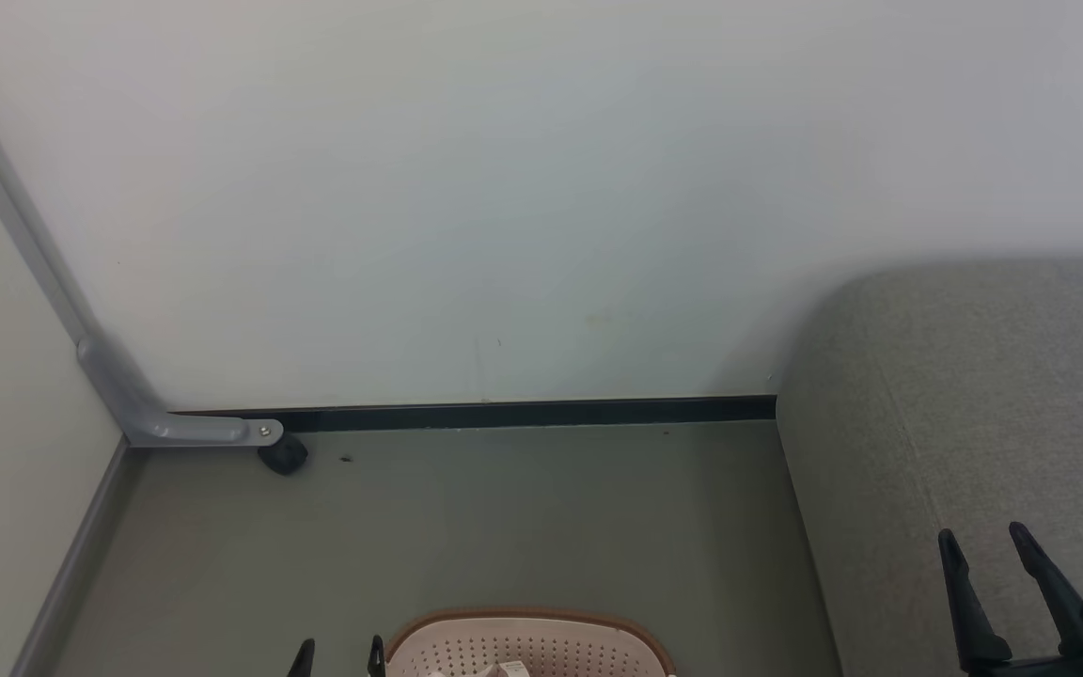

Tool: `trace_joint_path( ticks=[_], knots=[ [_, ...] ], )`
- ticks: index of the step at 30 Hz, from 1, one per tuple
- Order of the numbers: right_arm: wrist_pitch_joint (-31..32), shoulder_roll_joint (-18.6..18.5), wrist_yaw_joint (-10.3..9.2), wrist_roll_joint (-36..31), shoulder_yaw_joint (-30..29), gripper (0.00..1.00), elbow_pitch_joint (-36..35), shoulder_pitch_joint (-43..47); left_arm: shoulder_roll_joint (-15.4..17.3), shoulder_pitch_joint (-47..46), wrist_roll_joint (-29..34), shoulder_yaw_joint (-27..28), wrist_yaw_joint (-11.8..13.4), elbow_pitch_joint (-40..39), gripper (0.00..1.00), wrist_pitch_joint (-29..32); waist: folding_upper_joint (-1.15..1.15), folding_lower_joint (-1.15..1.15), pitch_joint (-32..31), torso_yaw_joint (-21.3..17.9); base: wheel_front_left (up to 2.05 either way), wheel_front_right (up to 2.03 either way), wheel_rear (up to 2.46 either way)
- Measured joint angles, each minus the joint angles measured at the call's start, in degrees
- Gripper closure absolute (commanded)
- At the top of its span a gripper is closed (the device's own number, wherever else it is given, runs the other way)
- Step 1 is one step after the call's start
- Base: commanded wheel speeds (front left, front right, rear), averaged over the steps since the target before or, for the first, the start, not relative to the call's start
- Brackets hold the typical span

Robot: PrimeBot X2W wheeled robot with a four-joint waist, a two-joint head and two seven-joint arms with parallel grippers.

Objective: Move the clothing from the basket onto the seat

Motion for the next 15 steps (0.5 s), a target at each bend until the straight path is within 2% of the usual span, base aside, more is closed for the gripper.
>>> trace_joint_path(
  ticks=[7, 15],
  knots=[
    [0.0, -0.9, 1.01, -0.4, -0.8, 0.0, -3.5, -0.1, 0.0, -0.7, -5.1, -6.8, 0.0, 3.1, 0.0, 0.6, 0.0, 0.0, 2.5, -0.5, 0.0, 0.0, 0.0],
    [0.0, -2.9, 3.5, -0.3, -3.2, 0.0, -9.3, -4.1, 0.0, -8.4, -11.0, -16.6, 0.0, 6.6, 0.0, 2.9, 0.0, 0.0, 8.2, -1.7, 0.0, 0.0, 0.0]
  ],
)
